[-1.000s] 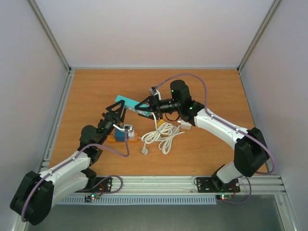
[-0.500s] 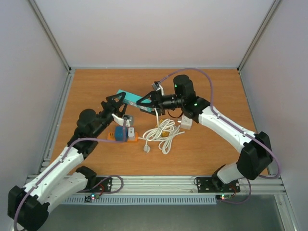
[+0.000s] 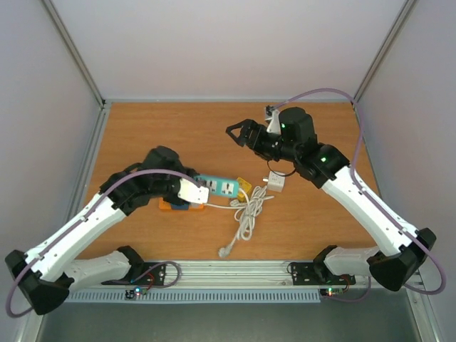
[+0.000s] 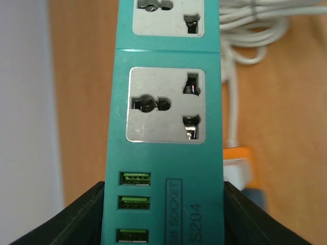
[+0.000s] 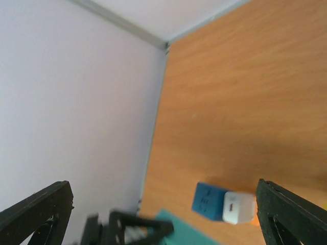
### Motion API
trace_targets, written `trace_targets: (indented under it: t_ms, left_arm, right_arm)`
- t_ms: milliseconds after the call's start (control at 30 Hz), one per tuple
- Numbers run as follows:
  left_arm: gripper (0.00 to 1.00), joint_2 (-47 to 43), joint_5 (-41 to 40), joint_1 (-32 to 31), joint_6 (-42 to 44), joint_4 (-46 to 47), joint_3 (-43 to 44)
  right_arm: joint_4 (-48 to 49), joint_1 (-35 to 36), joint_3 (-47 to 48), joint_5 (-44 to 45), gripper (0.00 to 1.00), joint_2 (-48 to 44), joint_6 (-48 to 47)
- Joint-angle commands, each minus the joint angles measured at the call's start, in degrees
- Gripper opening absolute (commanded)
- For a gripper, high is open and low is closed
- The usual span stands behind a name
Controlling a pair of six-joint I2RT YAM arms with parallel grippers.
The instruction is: Insert the plug
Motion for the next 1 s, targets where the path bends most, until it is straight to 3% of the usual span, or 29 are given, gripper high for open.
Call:
trace_targets:
  t_ms: [0, 100, 433, 633, 800, 967]
  left_arm:
    - [0.01, 3.75, -2.89, -8.12, -14.74, -9.49, 4.14]
    - [0.01, 8.12, -4.67, -11.11, -20.39, -9.44, 7.40]
    - [0.01, 19.41, -4.41, -11.31, -36.60, -2.75, 21.01]
    - [0.01, 27.13, 0.88, -12.30, -44.35, -0.25, 30.39]
    - [0.01, 28.77, 3.14, -14.56, -47.41, 1.55, 29.24]
    - [0.01, 26.20, 5.15, -14.65, -47.85, 2.92, 16.84]
  right_arm:
    - [-7.03, -0.36, 3.33, 16.41, 0.98, -2.88, -1.80]
    - [-8.42, -0.41, 4.41, 18.57, 0.99, -3.78, -1.77]
    - [-10.54, -0.37, 2.64, 23.14, 0.98, -10.78, -1.34]
    - [-11.37, -0.37, 2.46, 24.13, 0.97, -12.57, -1.17]
    - [-11.47, -0.41, 1.48, 25.04, 0.96, -13.85, -1.49]
    - [-11.22, -0.43, -0.84, 24.76, 0.96, -14.15, -2.11]
